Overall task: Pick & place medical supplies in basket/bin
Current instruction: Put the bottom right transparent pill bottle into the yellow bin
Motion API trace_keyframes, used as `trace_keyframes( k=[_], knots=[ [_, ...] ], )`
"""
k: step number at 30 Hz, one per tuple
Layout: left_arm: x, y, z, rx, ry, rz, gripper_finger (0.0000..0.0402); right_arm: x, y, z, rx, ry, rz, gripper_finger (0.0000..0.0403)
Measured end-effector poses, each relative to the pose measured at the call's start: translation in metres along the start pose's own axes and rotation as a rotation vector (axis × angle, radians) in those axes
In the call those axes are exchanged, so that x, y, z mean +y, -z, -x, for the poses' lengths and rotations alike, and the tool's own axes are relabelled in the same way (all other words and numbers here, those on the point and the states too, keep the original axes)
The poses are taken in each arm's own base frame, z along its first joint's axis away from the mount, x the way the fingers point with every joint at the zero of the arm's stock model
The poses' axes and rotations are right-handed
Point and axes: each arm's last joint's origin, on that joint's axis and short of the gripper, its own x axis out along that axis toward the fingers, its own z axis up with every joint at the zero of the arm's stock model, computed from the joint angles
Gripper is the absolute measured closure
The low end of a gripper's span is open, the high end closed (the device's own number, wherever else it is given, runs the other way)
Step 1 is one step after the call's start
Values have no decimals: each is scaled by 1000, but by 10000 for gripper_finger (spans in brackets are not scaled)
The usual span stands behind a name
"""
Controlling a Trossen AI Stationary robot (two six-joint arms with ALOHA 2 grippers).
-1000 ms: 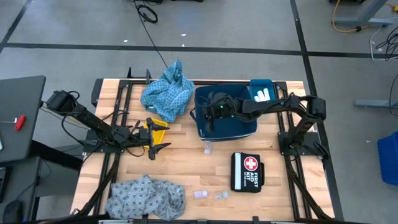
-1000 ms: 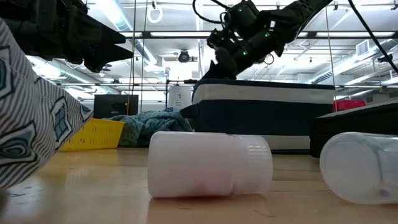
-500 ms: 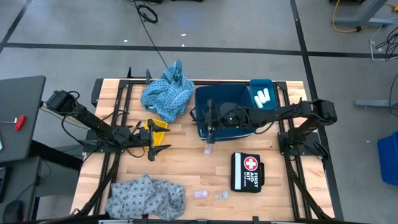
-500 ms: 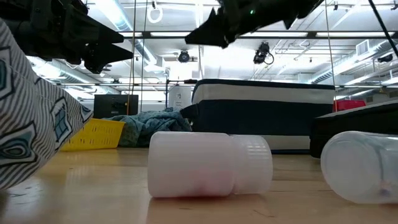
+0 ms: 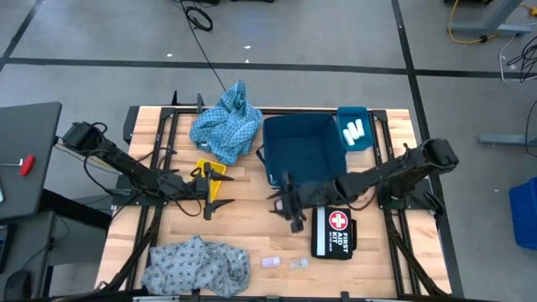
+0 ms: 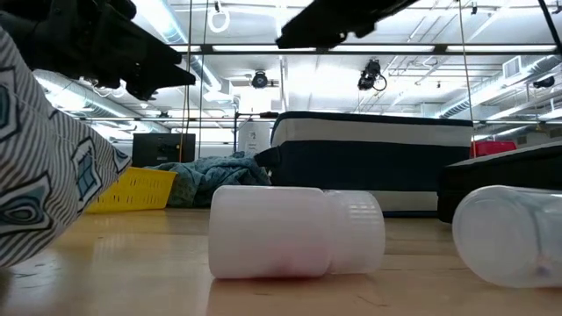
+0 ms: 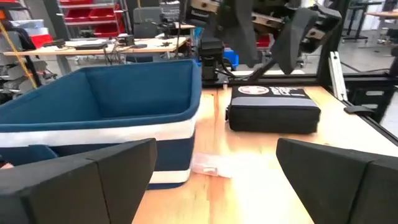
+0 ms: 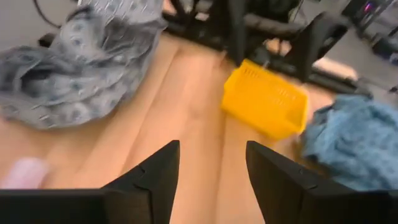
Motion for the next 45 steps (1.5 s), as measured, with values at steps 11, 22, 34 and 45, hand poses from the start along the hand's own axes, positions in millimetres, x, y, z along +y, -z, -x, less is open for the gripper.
trace_keyframes(
  k=[11,22,34,45],
  knots=[
    [-1,-1,-1,8,3,13,67,61,11,0,112,-222,-139,222],
    [-1,-1,-1,9,2,34,67,90,37,-23,232,-283,-202,195],
    [-1,0,-1,23,1,42,67,117,28,-17,412,-351,-220,192],
    [-1,1,-1,26,1,34,67,134,16,-2,530,-361,-293,192]
  ],
)
